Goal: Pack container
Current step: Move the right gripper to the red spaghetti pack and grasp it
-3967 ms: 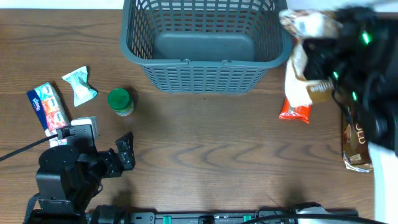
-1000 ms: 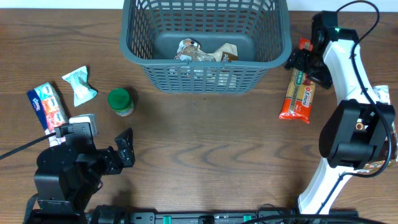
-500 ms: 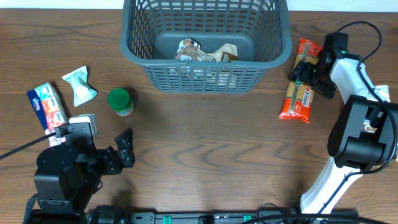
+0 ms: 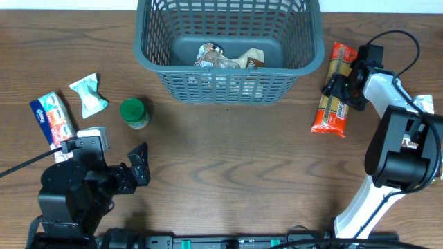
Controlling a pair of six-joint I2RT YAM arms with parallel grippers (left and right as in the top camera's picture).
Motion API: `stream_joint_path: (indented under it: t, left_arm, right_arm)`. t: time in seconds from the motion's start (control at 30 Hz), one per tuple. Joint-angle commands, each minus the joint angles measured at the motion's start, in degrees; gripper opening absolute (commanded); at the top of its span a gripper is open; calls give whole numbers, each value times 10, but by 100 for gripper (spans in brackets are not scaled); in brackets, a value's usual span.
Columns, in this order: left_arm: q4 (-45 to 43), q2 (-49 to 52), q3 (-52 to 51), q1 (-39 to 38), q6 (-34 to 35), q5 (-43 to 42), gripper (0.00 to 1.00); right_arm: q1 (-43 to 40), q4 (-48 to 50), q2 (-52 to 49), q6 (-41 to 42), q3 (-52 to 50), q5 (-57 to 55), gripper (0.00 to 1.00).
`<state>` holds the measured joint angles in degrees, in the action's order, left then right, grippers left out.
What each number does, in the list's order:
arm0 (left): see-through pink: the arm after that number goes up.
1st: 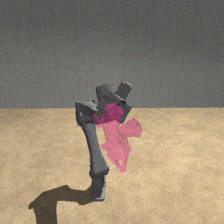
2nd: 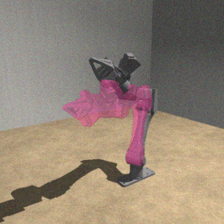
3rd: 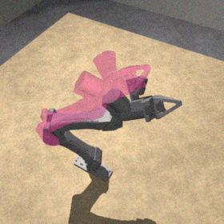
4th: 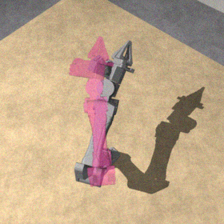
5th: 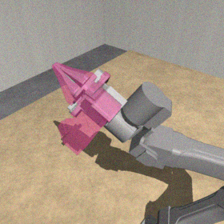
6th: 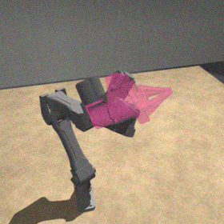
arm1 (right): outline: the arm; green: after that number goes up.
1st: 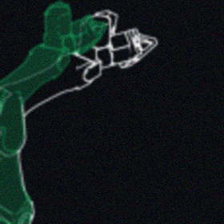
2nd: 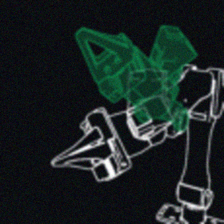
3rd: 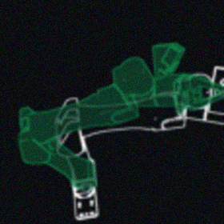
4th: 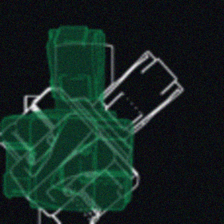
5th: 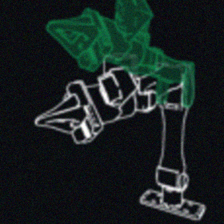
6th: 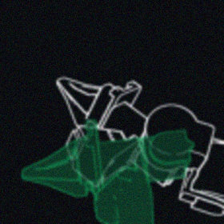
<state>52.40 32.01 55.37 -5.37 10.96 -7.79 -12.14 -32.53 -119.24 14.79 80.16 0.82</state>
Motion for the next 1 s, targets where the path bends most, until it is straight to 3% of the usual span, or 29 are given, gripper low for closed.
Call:
stream_joint_path:
  t: [0.0,0.13,0.23,0.27,0.53,0.7,0.83,0.97]
  left_arm:
    - [-2,1,8,-2,5,-5,98]
    - [-2,1,8,-2,5,-5,99]
    - [-2,1,8,-2,5,-5,98]
    - [-2,1,8,-2,5,-5,99]
    - [-2,1,8,-2,5,-5,98]
    - [-2,1,8,-2,5,-6,98]
    - [-2,1,8,-2,5,-6,99]
    - [-2,1,8,-2,5,-6,99]
  right_arm:
    - [1,-6,-9,4,-19,14,59]
    - [2,-10,-9,3,-19,14,38]
    - [3,-13,-7,3,-17,18,5]
    - [3,-16,-4,3,-14,19,1]
    - [3,-46,73,1,37,22,1]
    - [4,-99,153,-18,142,9,1]
    - [17,-149,199,-86,254,5,1]
    - [56,-217,213,-235,366,31,1]
